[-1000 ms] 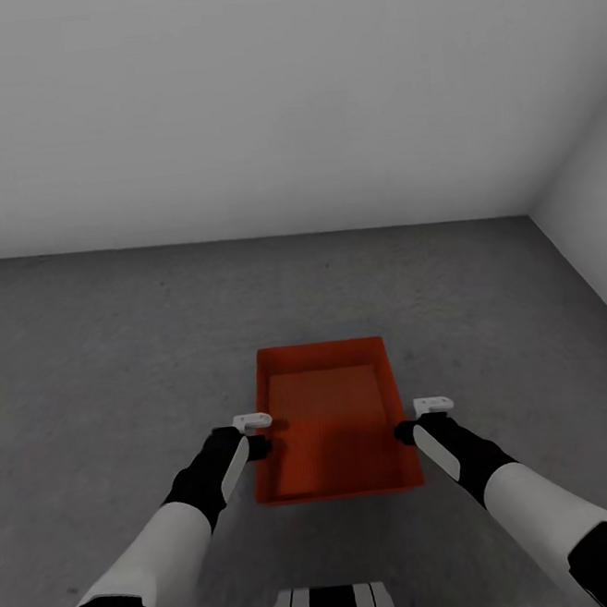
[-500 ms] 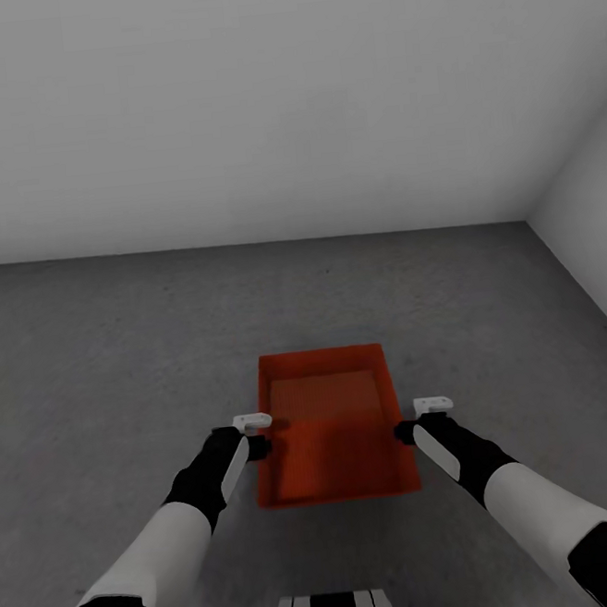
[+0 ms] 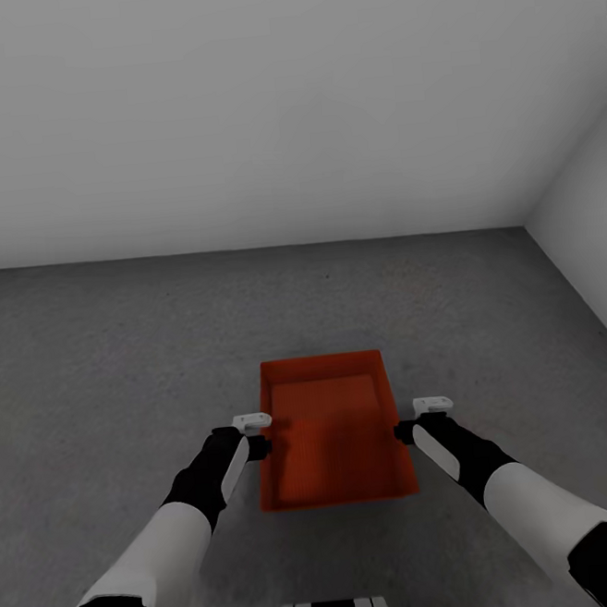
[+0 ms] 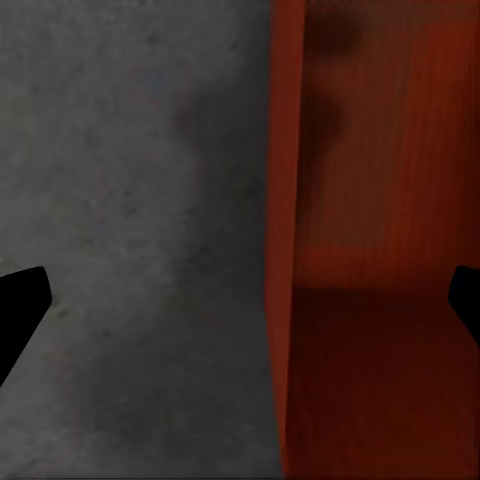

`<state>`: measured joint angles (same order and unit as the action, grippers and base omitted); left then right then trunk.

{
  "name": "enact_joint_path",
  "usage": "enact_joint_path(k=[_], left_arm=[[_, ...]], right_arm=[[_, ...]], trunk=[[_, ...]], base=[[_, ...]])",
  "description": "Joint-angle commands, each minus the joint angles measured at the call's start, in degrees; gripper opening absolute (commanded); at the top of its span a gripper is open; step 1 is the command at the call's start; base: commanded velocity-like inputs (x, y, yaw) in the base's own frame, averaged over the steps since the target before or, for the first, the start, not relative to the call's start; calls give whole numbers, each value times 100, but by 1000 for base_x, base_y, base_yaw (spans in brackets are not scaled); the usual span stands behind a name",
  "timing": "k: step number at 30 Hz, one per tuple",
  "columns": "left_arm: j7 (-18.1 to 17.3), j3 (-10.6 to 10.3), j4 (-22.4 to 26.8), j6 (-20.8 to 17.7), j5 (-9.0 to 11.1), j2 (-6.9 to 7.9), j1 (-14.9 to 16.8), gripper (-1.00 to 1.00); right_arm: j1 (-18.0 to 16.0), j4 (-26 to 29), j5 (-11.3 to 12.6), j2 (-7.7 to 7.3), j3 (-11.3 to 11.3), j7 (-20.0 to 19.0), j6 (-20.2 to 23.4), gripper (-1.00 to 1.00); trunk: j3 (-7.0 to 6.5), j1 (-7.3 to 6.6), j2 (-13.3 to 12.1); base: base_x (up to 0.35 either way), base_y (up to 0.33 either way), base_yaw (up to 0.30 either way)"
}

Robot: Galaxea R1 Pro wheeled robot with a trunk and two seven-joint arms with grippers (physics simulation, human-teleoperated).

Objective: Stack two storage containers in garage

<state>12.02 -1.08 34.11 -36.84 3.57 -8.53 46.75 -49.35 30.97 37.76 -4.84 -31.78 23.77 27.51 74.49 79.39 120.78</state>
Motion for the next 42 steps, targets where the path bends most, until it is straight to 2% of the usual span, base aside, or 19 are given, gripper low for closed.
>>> enact_joint_path(k=[1, 8, 42], left_arm=[[37, -12, 8, -27, 39, 1, 1, 100], [37, -13, 8, -30, 39, 1, 1, 100], [37, -9, 7, -25, 39, 1, 1, 100]], right_arm=[[-5, 13, 56, -9, -48, 52, 17, 100], [-5, 14, 56, -7, -41, 57, 10, 100], [-5, 14, 56, -1, -39, 58, 0, 100]], trunk=[[-15, -23, -40], [-152, -177, -321], [-997, -924, -1684]], base=[[0, 0, 0], [0, 0, 0], [0, 0, 0]])
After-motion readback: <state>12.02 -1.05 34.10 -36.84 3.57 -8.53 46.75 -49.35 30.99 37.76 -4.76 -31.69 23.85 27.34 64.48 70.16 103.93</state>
